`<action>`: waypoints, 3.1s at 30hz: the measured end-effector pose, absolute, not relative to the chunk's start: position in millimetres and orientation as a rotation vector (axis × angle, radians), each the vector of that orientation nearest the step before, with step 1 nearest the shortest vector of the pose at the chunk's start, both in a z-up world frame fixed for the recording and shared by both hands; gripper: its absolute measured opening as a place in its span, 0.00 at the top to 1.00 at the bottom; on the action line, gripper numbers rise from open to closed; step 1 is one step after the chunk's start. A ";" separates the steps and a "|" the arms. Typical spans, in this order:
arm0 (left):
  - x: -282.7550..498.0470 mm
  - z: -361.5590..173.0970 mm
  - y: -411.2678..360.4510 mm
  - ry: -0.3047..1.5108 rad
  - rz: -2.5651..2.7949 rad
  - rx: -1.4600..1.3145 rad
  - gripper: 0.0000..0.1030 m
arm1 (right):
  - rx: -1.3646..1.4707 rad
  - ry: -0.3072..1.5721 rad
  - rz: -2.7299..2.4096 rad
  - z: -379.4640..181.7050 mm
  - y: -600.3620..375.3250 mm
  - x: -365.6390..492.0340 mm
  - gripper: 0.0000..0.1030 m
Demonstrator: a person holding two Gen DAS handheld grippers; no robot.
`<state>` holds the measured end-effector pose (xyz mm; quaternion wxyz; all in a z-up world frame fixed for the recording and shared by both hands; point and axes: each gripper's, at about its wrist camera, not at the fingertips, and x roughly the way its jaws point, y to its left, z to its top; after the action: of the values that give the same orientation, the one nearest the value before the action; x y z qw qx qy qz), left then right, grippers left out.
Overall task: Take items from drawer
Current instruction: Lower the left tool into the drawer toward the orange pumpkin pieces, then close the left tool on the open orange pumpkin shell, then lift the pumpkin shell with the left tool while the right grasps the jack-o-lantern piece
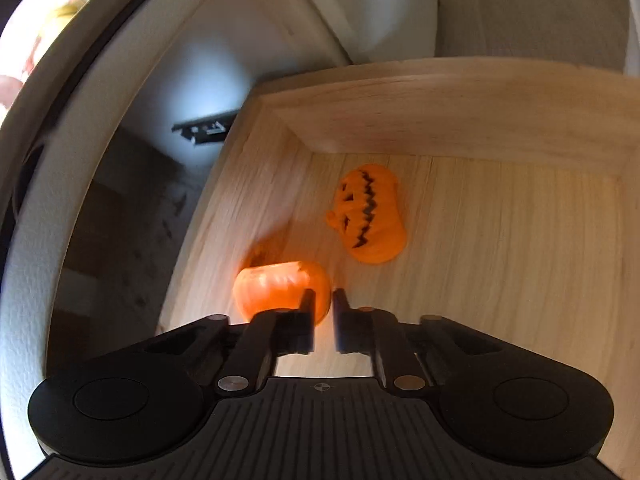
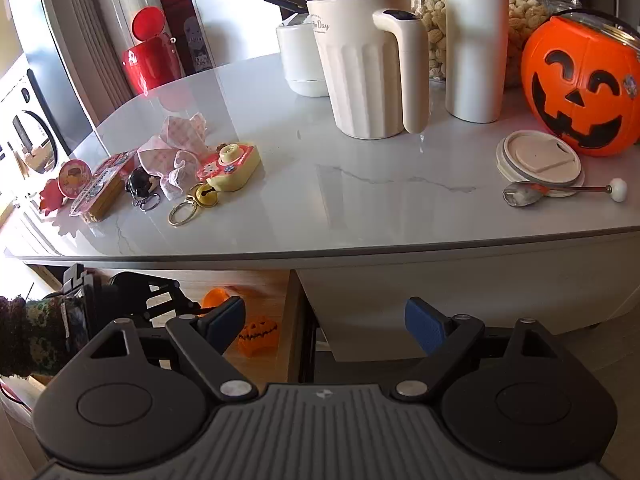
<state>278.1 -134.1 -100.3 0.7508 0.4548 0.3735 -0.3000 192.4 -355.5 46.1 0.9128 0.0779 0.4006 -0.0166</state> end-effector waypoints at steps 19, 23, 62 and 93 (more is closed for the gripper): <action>207.9 -14.9 -54.7 0.686 -0.643 0.699 0.88 | -0.149 0.918 0.084 21.3 -279.2 209.7 0.15; 213.1 -19.6 -59.1 0.667 -0.660 0.700 0.87 | -0.183 0.933 0.076 16.0 -275.4 211.5 0.15; 231.2 -51.0 -136.8 0.584 -0.858 0.963 0.69 | 0.148 0.790 -0.007 48.9 -354.4 195.9 0.08; 210.0 -52.2 -91.6 0.626 -0.783 1.212 0.92 | 0.111 0.848 0.018 39.3 -346.5 202.8 0.07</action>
<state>210.0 -91.6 -52.2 0.7065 0.5454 0.2816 -0.3524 202.8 -346.5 39.3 0.9099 0.0536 0.4113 0.0086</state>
